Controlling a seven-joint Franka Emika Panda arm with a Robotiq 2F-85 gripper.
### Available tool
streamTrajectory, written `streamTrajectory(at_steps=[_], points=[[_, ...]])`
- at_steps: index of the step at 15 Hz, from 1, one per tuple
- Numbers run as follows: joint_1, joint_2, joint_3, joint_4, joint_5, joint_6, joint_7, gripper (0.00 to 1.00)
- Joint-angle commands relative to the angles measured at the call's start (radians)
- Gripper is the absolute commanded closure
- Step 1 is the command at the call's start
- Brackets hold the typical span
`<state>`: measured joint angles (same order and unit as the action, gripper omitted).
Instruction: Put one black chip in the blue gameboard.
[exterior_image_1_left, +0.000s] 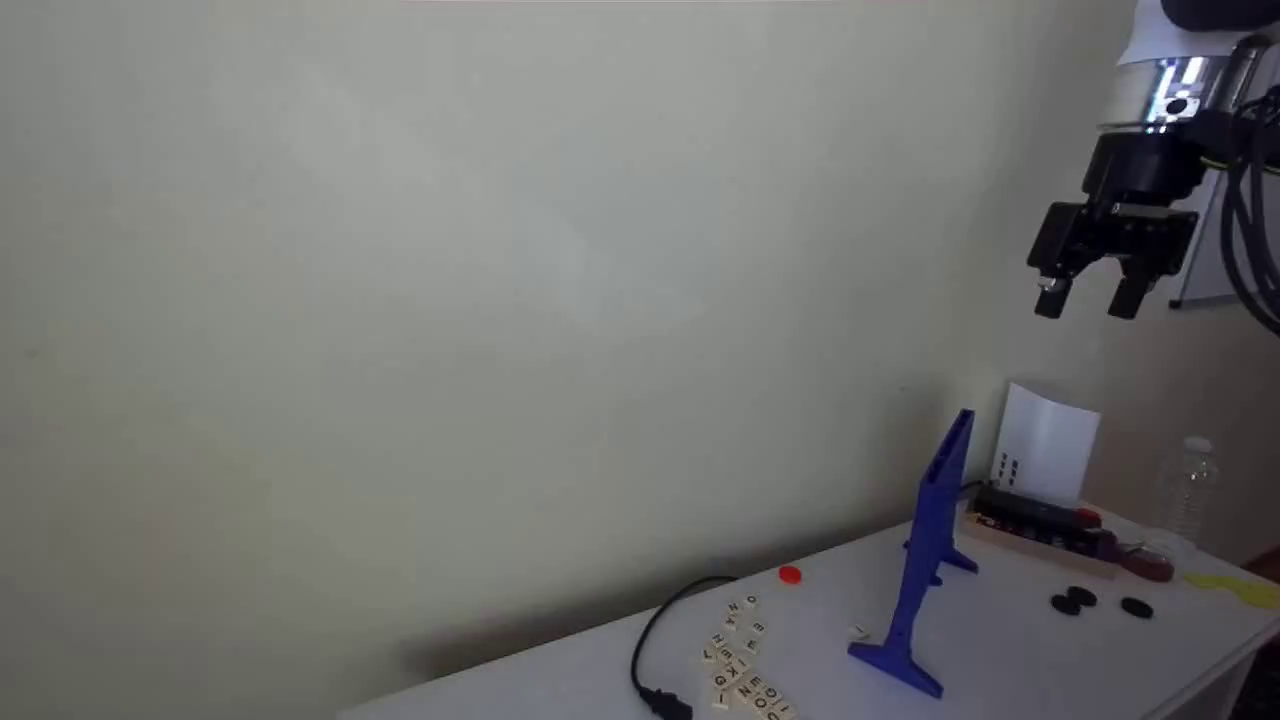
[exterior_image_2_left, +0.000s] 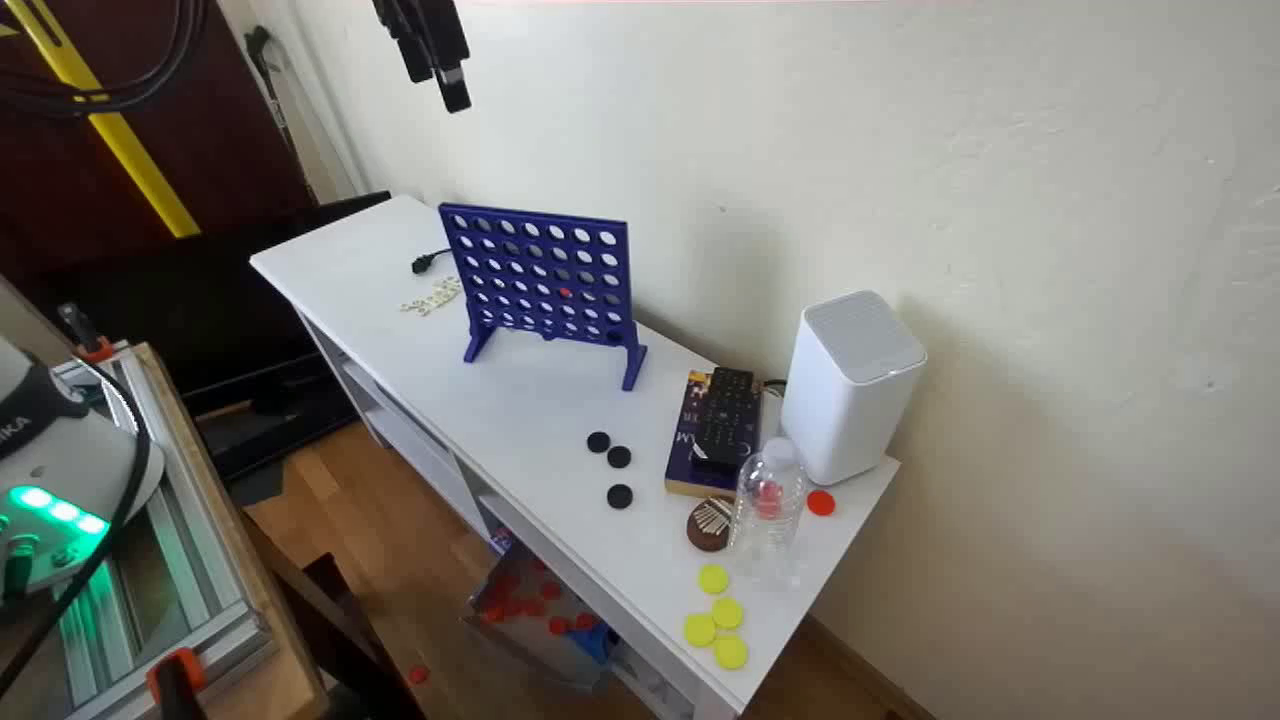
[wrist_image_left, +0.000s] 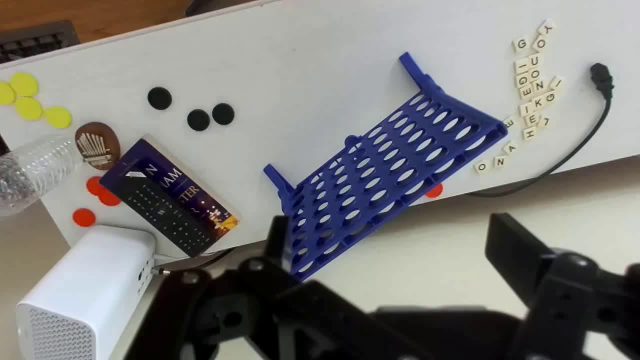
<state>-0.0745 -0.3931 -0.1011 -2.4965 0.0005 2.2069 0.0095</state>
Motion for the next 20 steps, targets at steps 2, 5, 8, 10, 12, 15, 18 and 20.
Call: streamTrajectory(at_steps=[2,5,8,10,12,15,18,20], points=[[-0.007,0.000,0.006,0.002,0.003,-0.002,-0.003,0.00],[-0.007,0.000,0.006,0.002,0.003,-0.002,-0.003,0.00],[-0.027,0.042,0.007,0.013,-0.009,0.014,0.045,0.00],[-0.053,0.093,-0.002,0.026,-0.020,0.020,0.083,0.00],[-0.071,0.149,-0.012,0.034,-0.015,0.027,0.097,0.00],[-0.071,0.234,-0.032,0.039,-0.018,0.102,0.010,0.00],[-0.063,0.321,-0.043,0.040,-0.024,0.219,-0.109,0.00],[-0.064,0.374,-0.046,0.033,-0.012,0.314,-0.186,0.00]])
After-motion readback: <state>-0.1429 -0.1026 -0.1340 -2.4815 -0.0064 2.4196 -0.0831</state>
